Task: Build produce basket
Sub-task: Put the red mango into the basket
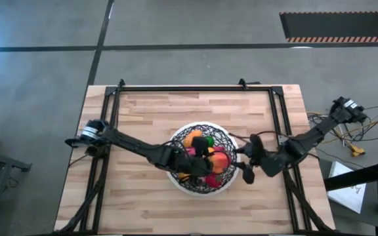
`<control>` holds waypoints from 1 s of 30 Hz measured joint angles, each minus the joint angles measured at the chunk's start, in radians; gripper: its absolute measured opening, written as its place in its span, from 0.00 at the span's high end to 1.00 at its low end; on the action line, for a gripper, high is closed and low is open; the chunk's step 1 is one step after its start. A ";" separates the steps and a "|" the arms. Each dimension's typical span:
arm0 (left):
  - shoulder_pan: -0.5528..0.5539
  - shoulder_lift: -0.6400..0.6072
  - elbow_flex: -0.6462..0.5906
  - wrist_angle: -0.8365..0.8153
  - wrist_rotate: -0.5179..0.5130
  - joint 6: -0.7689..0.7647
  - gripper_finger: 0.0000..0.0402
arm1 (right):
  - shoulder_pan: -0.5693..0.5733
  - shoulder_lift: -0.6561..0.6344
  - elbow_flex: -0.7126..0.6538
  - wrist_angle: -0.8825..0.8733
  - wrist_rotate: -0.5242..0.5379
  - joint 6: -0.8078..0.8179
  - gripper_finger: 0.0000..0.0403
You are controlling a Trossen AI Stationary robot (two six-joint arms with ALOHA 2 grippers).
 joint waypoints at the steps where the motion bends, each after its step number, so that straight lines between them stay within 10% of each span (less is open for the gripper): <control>1: 0.000 0.004 0.000 0.002 0.004 0.005 0.53 | 0.001 0.020 0.000 0.001 -0.001 0.002 0.45; 18: 0.002 0.012 -0.006 -0.001 0.172 0.133 0.50 | 0.003 0.235 0.001 0.004 -0.108 0.134 0.63; 30: 0.011 0.001 0.010 0.012 0.230 0.133 0.23 | 0.001 0.129 0.001 -0.106 -0.151 0.210 0.65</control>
